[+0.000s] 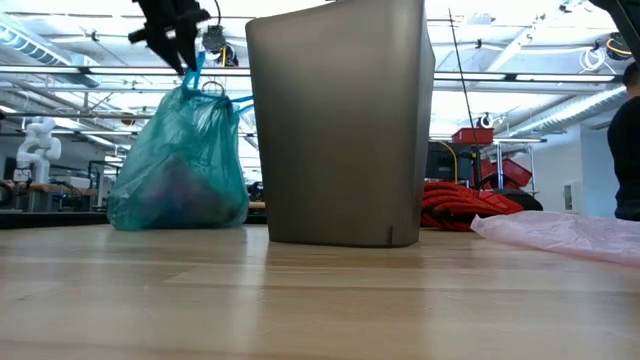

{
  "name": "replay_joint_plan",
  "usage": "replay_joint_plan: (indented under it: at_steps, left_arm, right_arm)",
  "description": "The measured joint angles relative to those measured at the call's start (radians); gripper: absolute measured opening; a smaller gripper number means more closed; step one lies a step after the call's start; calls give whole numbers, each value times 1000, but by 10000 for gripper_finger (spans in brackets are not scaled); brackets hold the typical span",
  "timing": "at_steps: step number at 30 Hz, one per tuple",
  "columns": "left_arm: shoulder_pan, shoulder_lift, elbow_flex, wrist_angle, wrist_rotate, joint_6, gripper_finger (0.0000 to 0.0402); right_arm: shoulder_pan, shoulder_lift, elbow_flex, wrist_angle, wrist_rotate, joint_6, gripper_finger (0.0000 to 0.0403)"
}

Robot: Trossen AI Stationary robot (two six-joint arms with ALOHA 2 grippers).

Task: Place trash/remove bag and relplace
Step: Remove the blue trash bag from the trash bin

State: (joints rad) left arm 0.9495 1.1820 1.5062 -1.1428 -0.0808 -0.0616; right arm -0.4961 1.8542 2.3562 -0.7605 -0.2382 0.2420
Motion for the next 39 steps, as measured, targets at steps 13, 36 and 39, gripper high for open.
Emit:
replay_joint_plan:
  at_steps: [13, 36, 39]
  left_arm:
    - [-11, -2, 326, 51, 236, 42, 129]
    - [-104, 86, -290, 288, 589, -4, 1]
    - [-97, 88, -407, 401, 527, -32, 1]
  right_arm:
    - [0, -1, 0, -2, -3, -33, 289]
    - [42, -163, -1, -458, -2, -177, 1]
    - [64, -192, 0, -515, -4, -154, 0]
